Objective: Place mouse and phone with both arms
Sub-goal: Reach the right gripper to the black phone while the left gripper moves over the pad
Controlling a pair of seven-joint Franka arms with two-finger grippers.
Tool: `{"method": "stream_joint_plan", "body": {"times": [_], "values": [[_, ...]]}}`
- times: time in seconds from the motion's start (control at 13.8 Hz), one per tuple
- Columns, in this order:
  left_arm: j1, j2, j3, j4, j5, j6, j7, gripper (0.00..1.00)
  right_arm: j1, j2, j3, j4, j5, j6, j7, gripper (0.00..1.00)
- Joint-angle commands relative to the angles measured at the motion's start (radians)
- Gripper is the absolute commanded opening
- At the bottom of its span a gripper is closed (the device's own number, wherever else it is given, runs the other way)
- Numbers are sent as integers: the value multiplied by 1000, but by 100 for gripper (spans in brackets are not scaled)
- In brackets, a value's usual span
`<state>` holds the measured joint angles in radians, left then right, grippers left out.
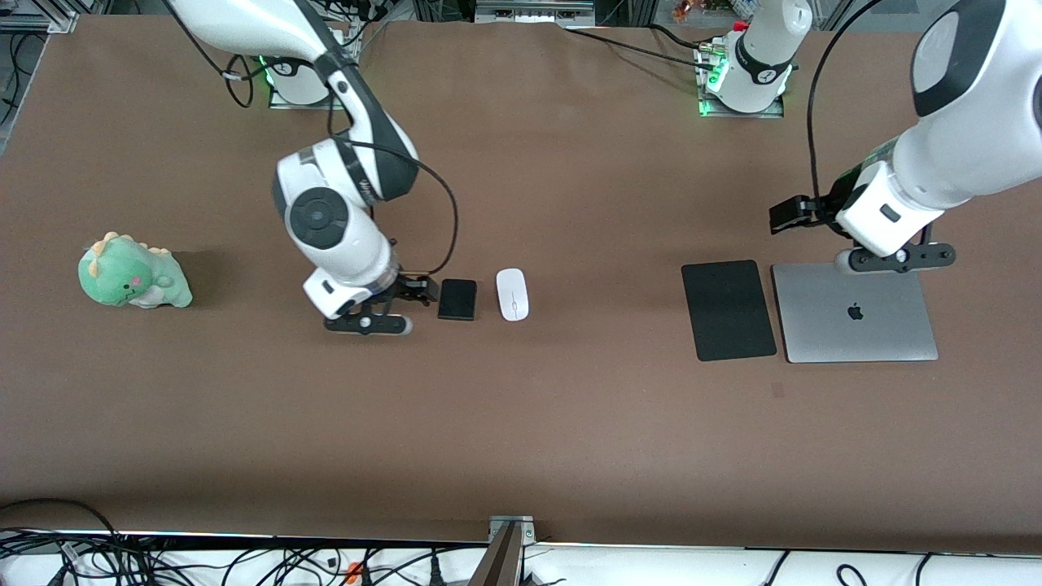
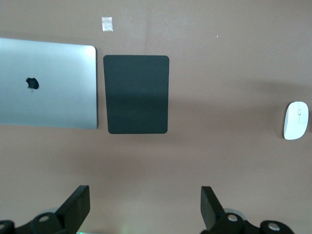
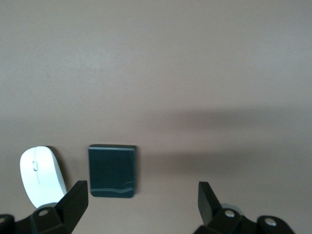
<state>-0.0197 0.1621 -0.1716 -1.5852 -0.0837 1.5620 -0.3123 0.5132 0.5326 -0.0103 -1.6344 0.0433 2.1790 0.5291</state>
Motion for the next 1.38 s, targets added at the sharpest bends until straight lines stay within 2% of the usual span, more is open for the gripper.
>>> {"method": "stream_joint_plan", "body": {"times": [0.0, 0.22, 0.58, 1.01, 1.3], "values": [[-20, 51, -14, 31, -7, 15, -62, 100, 48, 52, -13, 10, -3, 62, 83, 100], [-51, 82, -16, 31, -1, 44, -99, 100, 79, 101, -16, 10, -49, 117, 140, 100], [-59, 83, -16, 31, -1, 50, -103, 100, 96, 171, -17, 8, -65, 222, 164, 100], [-60, 85, -16, 31, -1, 50, -103, 100, 131, 204, -23, -1, -74, 258, 204, 100], [-60, 88, -14, 31, -1, 50, -103, 100, 151, 221, -50, -19, -92, 309, 213, 100]]}}
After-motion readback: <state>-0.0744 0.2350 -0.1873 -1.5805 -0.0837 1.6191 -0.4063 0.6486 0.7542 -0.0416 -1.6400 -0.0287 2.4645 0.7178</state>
